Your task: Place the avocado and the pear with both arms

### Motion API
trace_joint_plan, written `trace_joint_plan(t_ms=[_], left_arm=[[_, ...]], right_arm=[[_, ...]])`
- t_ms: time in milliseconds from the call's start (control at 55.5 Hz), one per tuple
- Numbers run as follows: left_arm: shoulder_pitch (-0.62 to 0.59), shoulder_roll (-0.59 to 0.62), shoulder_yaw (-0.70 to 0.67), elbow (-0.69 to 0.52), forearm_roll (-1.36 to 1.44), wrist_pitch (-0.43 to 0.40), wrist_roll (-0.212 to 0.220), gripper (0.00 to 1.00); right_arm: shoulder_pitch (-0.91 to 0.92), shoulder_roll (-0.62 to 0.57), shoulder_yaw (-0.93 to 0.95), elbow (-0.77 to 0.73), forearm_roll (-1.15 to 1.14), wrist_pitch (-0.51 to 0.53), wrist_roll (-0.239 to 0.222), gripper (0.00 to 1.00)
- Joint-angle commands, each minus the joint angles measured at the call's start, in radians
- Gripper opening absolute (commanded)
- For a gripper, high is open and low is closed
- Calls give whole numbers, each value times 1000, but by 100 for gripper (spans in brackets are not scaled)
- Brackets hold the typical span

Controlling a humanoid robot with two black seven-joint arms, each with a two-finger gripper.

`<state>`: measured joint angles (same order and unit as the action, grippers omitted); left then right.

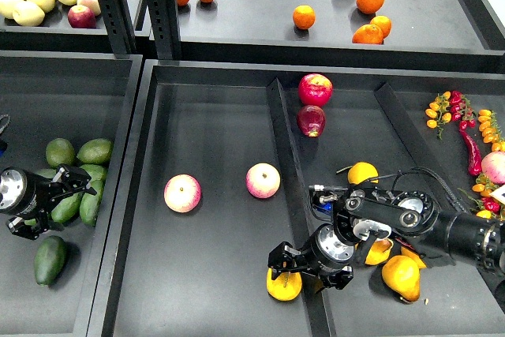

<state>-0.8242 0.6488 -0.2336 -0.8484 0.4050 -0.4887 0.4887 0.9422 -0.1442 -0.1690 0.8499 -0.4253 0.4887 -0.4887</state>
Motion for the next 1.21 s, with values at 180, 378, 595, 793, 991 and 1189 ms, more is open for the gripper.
trace_joint_plan(t_ms=[180, 378, 595, 793, 991, 1189], left_arm=[[2, 0, -4, -5, 0, 0, 0, 100], [7, 2, -6, -6, 0, 0, 0, 100], [7, -1, -6, -6, 0, 0, 0, 100], [11, -3, -6, -6, 0, 0, 0, 100], [16, -3, -6, -8, 0, 0, 0, 100], [16, -3, -6, -8, 0, 0, 0, 100]], right_arm=[[1, 2, 11, 5, 0, 0, 0, 96], [-3, 3, 34, 3, 2, 0, 0, 91], [-16, 2, 33, 0, 0, 0, 0, 90], [-16, -5, 31, -11, 0, 0, 0, 90], [-16, 3, 34, -45, 0, 0, 0, 90], [-20, 5, 34, -60, 0, 0, 0, 87]])
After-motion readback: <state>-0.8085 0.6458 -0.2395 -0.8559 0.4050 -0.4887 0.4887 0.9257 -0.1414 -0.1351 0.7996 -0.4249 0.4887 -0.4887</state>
